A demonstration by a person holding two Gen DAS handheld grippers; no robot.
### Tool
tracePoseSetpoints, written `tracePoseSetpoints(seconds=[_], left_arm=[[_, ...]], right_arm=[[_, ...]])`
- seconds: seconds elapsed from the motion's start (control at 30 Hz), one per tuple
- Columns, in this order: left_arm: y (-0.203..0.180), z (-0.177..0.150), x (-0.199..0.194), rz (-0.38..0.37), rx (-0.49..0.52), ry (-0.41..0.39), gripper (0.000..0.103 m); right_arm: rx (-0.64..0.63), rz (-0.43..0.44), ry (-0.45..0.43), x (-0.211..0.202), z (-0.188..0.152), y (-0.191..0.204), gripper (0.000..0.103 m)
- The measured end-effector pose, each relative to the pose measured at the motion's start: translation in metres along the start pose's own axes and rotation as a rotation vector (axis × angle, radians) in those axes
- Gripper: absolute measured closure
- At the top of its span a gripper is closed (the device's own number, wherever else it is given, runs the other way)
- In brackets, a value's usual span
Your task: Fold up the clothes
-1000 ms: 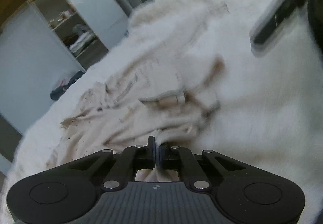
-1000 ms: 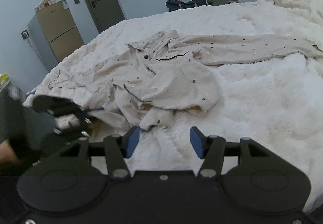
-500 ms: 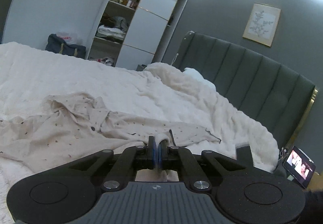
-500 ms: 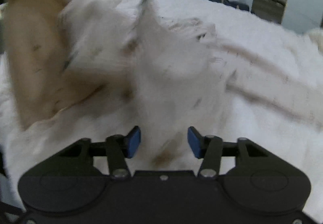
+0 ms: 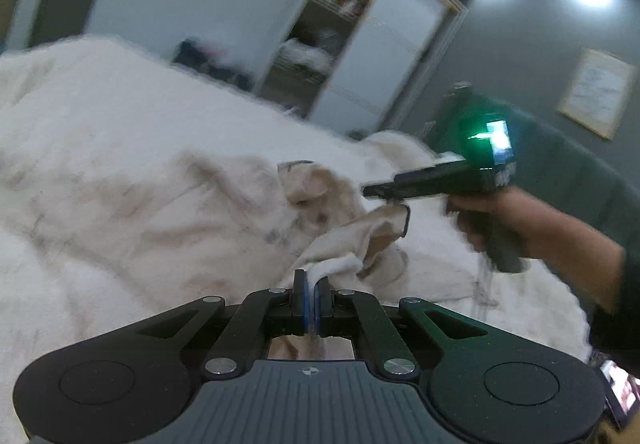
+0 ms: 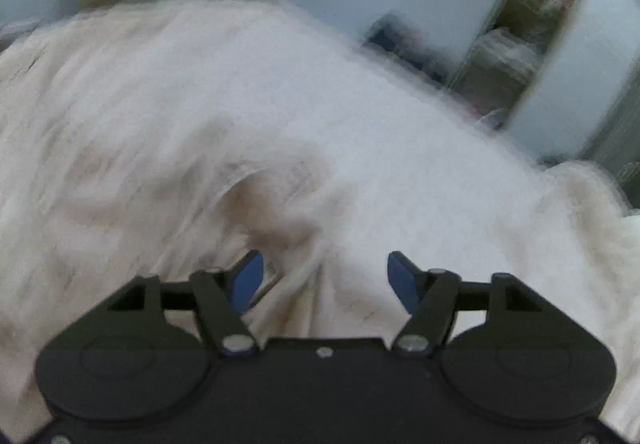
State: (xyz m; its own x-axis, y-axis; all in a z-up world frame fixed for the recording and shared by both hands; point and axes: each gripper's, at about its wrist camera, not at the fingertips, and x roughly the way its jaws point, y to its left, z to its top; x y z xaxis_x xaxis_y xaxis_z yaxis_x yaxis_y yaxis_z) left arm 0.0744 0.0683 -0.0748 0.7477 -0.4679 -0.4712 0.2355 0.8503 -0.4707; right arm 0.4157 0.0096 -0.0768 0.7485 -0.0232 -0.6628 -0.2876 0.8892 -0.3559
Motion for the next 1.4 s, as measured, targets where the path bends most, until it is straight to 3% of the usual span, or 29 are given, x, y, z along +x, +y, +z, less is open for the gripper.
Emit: tracePoseSetpoints(seconds=[0.1,0.2,0.3,0.4,0.47,0.6,0.67,0.7,0.73,0.83,1.0,1.13,1.23,1.4], left_arm=[[0.012,-0.014,0.009,0.014,-0.019,0.028,0.101],[0.011,-0.023,0.011,-0.022,-0.004,0.038,0.101],[0.003,-0.025,0.009,-0.041,0.05,0.02,0.101],[0.009,-0.026,0.012,-0.052,0.031,0.005,0.101],[0.012,-0.025,0.011,-0.06,0.013,0.001,0.101],[0.017,-0.025,0.011,-0.081,-0.002,0.002,0.101],[0.017,-0.026,0.01,-0.077,0.005,0.001,0.101],[0.017,-0.026,0.009,-0.071,0.011,-0.001,0.101],[0.017,-0.026,0.008,-0.066,0.017,-0.003,0.101],[0.02,-0.025,0.005,-0.048,0.017,-0.015,0.101],[0.026,-0.019,-0.005,-0.048,0.011,-0.055,0.101],[0.024,-0.018,-0.007,-0.043,0.035,-0.061,0.101],[0.018,-0.022,-0.003,-0.035,0.074,-0.028,0.1],[0.006,-0.031,0.006,-0.006,0.172,0.038,0.098]], right_arm=[[-0.063,-0.027,-0.037,-0.01,-0.029,0.009,0.04],[-0.187,0.065,-0.071,-0.026,-0.056,0.016,0.04],[-0.37,0.145,-0.098,-0.044,-0.08,0.026,0.047],[-0.611,0.139,-0.144,-0.057,-0.099,0.046,0.048],[-0.795,0.113,-0.112,-0.053,-0.113,0.065,0.053],[-0.931,0.108,-0.078,-0.036,-0.12,0.094,0.057],[-0.997,0.074,-0.043,-0.018,-0.122,0.106,0.072],[-1.027,0.05,-0.01,-0.008,-0.125,0.11,0.1],[-1.045,0.034,0.017,-0.004,-0.129,0.11,0.103],[-0.979,0.033,0.013,-0.017,-0.123,0.102,0.103],[-0.749,0.018,-0.112,-0.085,-0.109,0.06,0.103],[-0.593,0.023,-0.165,-0.14,-0.125,0.028,0.103],[-0.506,0.017,-0.12,-0.155,-0.151,0.013,0.103],[-0.439,-0.023,0.086,-0.131,-0.2,0.004,0.103]])
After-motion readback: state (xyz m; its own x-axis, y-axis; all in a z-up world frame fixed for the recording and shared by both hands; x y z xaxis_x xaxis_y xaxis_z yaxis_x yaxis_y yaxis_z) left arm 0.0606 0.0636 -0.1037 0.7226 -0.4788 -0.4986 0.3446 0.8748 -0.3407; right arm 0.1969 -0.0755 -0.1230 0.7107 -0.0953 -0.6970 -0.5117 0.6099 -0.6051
